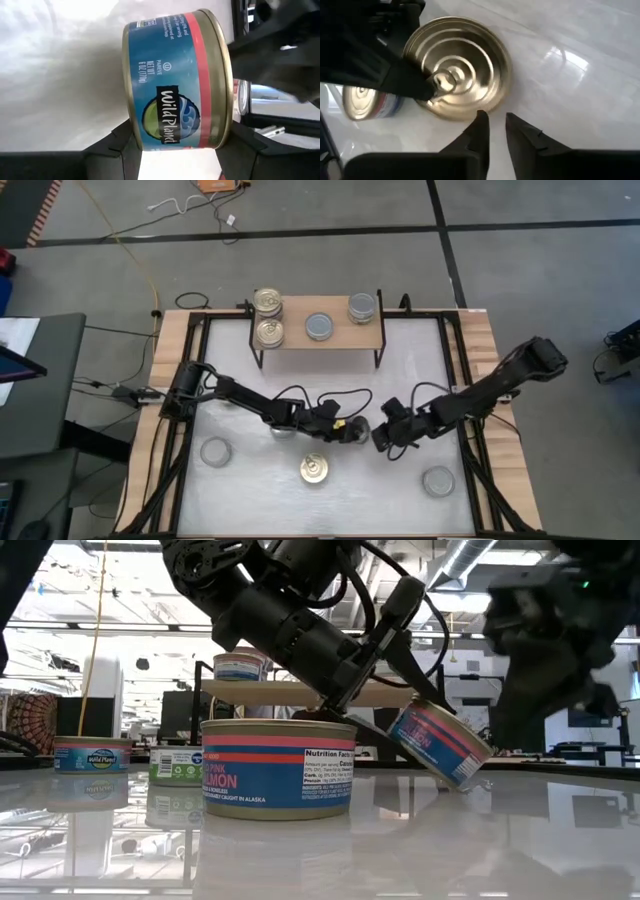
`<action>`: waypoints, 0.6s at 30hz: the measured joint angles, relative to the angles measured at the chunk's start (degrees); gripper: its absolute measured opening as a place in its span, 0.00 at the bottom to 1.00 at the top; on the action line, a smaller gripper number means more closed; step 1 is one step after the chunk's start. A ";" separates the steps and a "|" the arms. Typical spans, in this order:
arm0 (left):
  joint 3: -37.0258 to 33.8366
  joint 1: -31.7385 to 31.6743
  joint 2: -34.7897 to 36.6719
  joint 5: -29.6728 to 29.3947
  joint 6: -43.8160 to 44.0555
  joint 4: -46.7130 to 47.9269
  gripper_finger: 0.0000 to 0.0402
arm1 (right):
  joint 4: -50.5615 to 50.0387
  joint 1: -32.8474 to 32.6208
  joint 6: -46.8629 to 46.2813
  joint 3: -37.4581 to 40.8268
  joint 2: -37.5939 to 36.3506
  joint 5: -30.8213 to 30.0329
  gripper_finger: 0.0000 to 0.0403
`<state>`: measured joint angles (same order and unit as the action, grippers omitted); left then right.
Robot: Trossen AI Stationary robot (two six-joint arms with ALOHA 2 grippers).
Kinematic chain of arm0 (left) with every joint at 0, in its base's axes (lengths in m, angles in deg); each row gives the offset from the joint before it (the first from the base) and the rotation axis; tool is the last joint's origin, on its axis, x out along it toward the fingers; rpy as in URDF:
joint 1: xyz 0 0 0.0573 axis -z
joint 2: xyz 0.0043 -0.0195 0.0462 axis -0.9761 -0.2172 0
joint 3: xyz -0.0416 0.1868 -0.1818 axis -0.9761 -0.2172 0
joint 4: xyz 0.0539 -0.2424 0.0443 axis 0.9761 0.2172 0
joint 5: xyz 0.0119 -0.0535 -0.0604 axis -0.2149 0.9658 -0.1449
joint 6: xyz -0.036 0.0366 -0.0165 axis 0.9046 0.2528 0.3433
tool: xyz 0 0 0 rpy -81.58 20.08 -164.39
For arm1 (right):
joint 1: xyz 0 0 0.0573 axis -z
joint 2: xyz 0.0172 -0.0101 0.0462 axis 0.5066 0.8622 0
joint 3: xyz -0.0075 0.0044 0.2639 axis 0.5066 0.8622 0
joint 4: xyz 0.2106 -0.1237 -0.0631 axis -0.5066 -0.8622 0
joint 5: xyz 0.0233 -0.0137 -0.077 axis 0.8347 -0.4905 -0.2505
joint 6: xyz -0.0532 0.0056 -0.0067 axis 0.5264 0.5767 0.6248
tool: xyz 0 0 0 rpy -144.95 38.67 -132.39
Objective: Stack canned seafood by type on shelf
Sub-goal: Stack the blue pink tuna can on top of the other blue pink tuna can on the shelf
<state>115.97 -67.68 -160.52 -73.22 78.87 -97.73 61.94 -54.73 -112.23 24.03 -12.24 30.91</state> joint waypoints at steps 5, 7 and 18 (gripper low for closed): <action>-1.33 0.13 2.28 0.45 -2.11 0.15 0.48 | -8.03 -0.78 -0.02 -0.04 -8.33 -0.57 0.31; -2.90 0.06 4.54 0.52 -3.53 -0.71 0.48 | -10.09 -1.71 -0.50 -0.04 -10.53 -0.82 0.35; -28.83 0.82 26.12 -9.86 -3.27 -15.47 0.48 | -0.32 -4.86 -5.47 -0.08 -6.11 -13.26 0.44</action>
<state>87.14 -66.86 -134.40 -83.08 75.60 -113.20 61.62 -59.60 -117.70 23.95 -18.35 17.65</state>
